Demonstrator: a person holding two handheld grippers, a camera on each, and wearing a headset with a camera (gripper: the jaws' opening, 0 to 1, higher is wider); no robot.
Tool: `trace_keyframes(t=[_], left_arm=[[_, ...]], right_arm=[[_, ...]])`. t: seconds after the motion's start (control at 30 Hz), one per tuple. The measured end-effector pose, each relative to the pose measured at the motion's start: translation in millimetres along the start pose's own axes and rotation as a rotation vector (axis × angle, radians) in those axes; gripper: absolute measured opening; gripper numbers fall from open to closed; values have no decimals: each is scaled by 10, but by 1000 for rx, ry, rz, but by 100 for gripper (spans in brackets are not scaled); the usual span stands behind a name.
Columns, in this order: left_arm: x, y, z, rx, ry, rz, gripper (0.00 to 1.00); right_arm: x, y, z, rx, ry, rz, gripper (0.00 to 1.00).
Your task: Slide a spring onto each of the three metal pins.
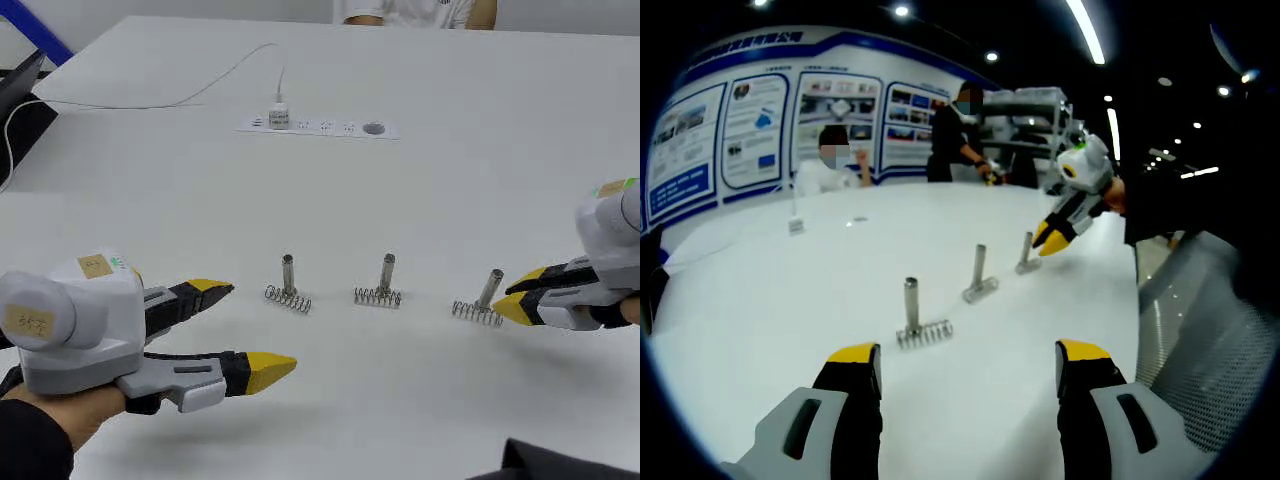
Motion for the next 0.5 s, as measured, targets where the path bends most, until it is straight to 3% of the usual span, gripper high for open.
trace_keyframes(t=[0.1,0.5], left_arm=[[-2,-5,9,-2,-4,-1,72],[5,-41,34,-8,-9,-10,72]], right_arm=[[39,-18,-50,-29,35,-22,16],[144,-125,-67,-98,78,-96,16]])
Point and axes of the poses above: the centre of the closed fingertips' face, and the gripper's own axes: x roughly forward along the fingers, z roughly to its right, y roughly out of its top, the point moved 1 cm from there along -x, roughly backward along the fingers, and after that the axes turned 2 degrees about y, right-handed, at the moved point
